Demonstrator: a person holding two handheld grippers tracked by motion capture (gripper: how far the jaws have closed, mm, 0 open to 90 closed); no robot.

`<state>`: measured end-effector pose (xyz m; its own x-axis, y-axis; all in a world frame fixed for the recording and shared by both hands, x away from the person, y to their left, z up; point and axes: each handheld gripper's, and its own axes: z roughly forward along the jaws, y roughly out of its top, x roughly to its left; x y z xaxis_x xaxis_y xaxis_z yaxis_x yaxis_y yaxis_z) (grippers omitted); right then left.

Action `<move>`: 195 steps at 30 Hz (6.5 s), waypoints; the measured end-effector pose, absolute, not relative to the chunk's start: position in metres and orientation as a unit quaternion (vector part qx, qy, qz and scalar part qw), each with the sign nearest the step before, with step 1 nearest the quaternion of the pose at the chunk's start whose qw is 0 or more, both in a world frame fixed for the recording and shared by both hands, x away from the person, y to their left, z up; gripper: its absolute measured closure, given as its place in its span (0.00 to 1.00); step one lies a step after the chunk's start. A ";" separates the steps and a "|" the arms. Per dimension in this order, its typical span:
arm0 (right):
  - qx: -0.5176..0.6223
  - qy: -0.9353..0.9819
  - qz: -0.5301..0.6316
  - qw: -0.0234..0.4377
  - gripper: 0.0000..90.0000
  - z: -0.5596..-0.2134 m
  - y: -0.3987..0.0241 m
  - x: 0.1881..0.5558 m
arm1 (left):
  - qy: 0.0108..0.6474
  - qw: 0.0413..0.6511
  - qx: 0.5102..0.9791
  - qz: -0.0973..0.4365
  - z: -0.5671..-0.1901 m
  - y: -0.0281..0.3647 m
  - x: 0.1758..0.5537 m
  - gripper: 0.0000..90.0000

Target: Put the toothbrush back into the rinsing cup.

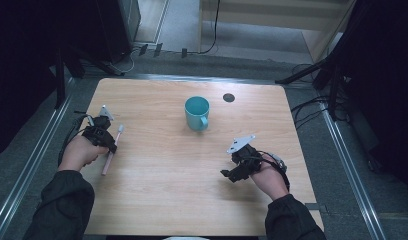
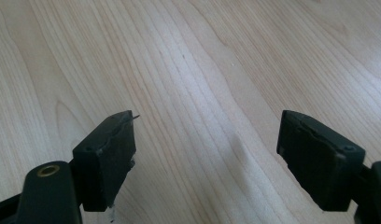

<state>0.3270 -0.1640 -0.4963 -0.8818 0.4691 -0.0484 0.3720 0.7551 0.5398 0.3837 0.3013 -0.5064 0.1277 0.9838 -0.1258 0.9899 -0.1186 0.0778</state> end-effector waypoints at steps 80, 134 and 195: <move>0.217 0.937 0.263 0.081 0.22 -0.497 -0.163 0.328 | 0.592 0.298 0.742 0.100 -0.439 0.277 0.353 0.93; 0.211 0.935 0.273 0.076 0.22 -0.496 -0.160 0.327 | 0.490 0.437 0.720 0.225 -0.371 0.176 0.372 0.93; 0.204 0.935 0.282 0.069 0.22 -0.496 -0.162 0.327 | 0.471 0.417 0.752 0.198 -0.403 0.070 0.476 0.93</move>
